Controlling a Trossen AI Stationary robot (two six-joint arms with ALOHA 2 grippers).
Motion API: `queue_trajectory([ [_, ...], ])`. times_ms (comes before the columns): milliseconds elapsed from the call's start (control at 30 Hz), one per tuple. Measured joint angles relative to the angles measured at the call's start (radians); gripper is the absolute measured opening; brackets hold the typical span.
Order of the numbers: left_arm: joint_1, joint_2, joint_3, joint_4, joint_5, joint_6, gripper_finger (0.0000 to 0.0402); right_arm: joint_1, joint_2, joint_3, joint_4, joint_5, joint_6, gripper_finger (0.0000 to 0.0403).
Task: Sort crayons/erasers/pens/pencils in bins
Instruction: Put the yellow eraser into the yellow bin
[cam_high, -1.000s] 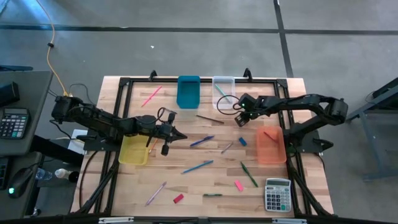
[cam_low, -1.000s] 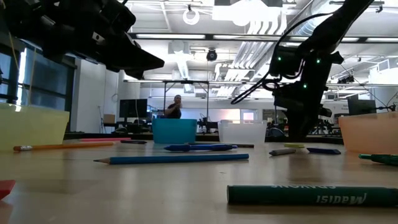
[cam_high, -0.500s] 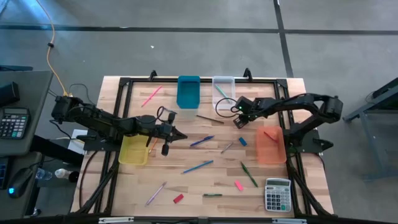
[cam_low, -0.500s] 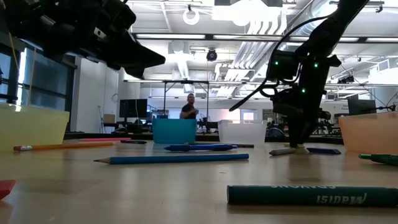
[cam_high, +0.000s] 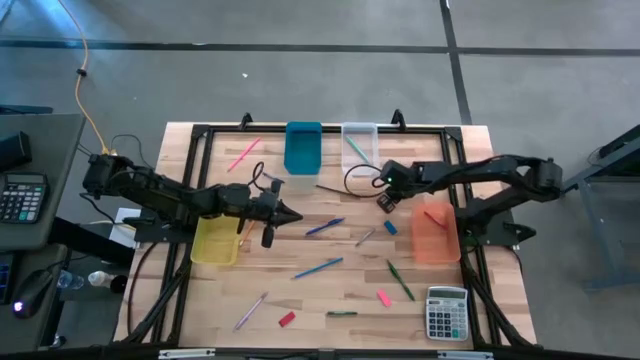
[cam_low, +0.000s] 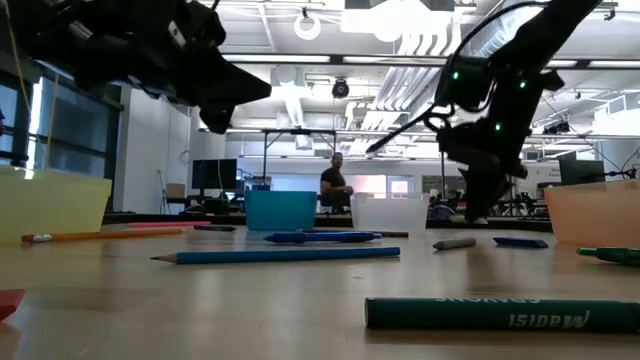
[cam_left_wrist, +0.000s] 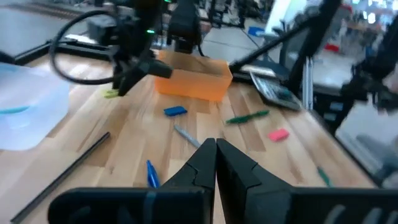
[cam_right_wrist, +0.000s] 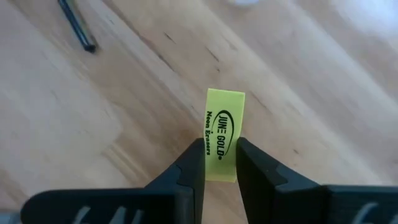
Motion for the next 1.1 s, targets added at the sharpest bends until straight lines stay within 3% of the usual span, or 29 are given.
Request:
queue_trajectory([
  [333, 0.001, 0.024, 0.038, -0.035, 0.011, -0.173, 0.0008, 0.294, -0.054, 0.002, 0.173, 0.216, -0.031, 0.0060],
  [600, 0.000, 0.103, 0.082, -0.037, 0.004, -0.233, 0.0077, 0.494, 0.018, 0.002, 0.451, 0.396, -0.219, 0.0060],
  [800, -0.001, 0.190, 0.161, -0.038, 0.004, -0.233, 0.0116, 0.591, 0.118, 0.003, 0.641, 0.498, -0.419, 0.0060],
  [1100, -0.024, 0.318, 0.267, -0.038, 0.004, -0.230, 0.0138, 0.676, 0.234, 0.003, 0.835, 0.637, -0.606, 0.0060],
])
